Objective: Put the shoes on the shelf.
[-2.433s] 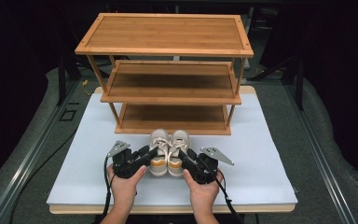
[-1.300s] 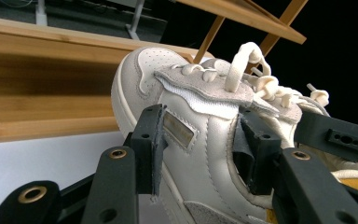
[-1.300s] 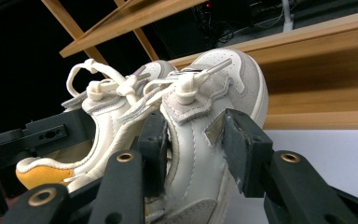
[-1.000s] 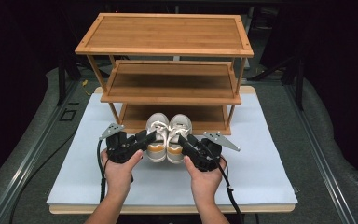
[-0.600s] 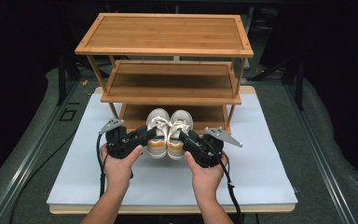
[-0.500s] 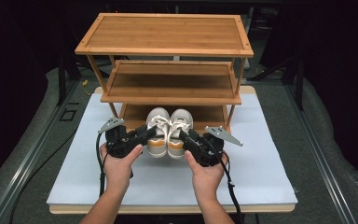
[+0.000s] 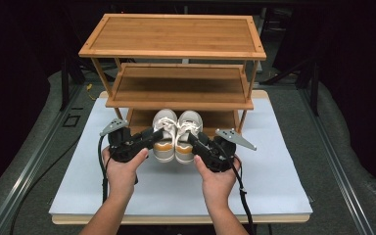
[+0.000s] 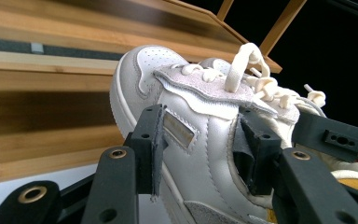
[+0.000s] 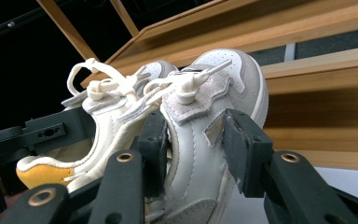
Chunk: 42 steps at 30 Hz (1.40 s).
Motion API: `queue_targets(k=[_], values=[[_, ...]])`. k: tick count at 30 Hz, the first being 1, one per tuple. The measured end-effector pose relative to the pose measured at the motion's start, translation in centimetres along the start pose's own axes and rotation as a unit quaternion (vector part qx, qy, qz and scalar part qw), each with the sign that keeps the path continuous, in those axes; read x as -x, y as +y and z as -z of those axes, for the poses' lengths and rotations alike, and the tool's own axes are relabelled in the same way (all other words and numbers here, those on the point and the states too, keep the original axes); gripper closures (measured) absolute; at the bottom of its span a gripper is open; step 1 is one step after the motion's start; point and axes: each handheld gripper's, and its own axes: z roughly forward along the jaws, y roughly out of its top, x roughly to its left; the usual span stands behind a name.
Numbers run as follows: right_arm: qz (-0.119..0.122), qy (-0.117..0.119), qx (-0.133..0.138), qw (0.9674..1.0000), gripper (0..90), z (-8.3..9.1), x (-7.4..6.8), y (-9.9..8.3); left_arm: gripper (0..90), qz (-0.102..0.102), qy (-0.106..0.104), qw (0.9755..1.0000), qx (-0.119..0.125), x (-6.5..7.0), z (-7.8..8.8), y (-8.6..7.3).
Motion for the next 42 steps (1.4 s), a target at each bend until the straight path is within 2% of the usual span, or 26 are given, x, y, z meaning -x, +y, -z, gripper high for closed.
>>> queue_targets(k=[3,9,11,12,13,14,15,16,18,26,32,39,42], values=[[0.002,-0.009,-0.004,1.0,60.6,0.2,-0.2,0.3,56.5,-0.002,0.0,1.0,0.001,0.1,0.1,0.4],[0.006,-0.001,0.004,1.0,60.6,-0.1,-0.4,1.1,56.5,-0.002,0.0,1.0,0.004,0.2,0.1,1.2],[0.009,-0.004,-0.008,0.9999,60.6,0.0,-0.4,1.5,56.5,-0.003,0.0,1.0,0.004,0.1,0.0,1.5],[0.011,-0.004,-0.008,0.9999,60.6,-0.1,-0.4,1.7,56.5,-0.002,-0.001,1.0,0.005,0.1,-0.1,1.6],[0.009,-0.001,0.006,0.9999,60.6,-0.3,-0.4,1.7,56.5,-0.002,-0.002,1.0,0.005,0.1,-0.2,1.7],[0.01,-0.007,-0.004,0.9999,60.6,-0.2,-0.4,1.8,56.5,0.0,-0.003,1.0,0.005,0.0,-0.3,1.8],[0.01,-0.001,0.006,0.9999,60.6,-0.4,-0.3,1.9,56.5,0.0,-0.004,1.0,0.005,0.0,-0.3,1.9],[0.012,-0.008,-0.003,0.9999,60.6,-0.3,-0.3,2.0,56.6,0.001,-0.004,1.0,0.006,-0.1,-0.4,2.0],[0.013,-0.003,0.006,0.9999,60.6,-0.6,-0.3,2.2,56.6,0.003,-0.005,1.0,0.007,-0.1,-0.6,2.1],[0.019,-0.003,0.001,0.9998,60.6,-1.0,0.0,3.4,56.6,0.001,-0.005,0.9999,0.01,-0.1,-1.5,3.1],[0.012,-0.001,-0.002,0.9999,60.6,-1.8,0.6,4.2,56.6,0.001,-0.004,1.0,0.007,-0.4,-2.1,3.8],[0.021,-0.002,-0.001,0.9998,60.6,-2.5,0.8,5.6,56.7,0.005,-0.012,0.9999,0.012,-0.7,-3.1,5.0],[0.023,-0.006,-0.003,0.9997,60.5,-2.8,0.8,6.1,56.7,-0.004,-0.009,0.9999,0.013,-0.8,-3.4,5.7]])
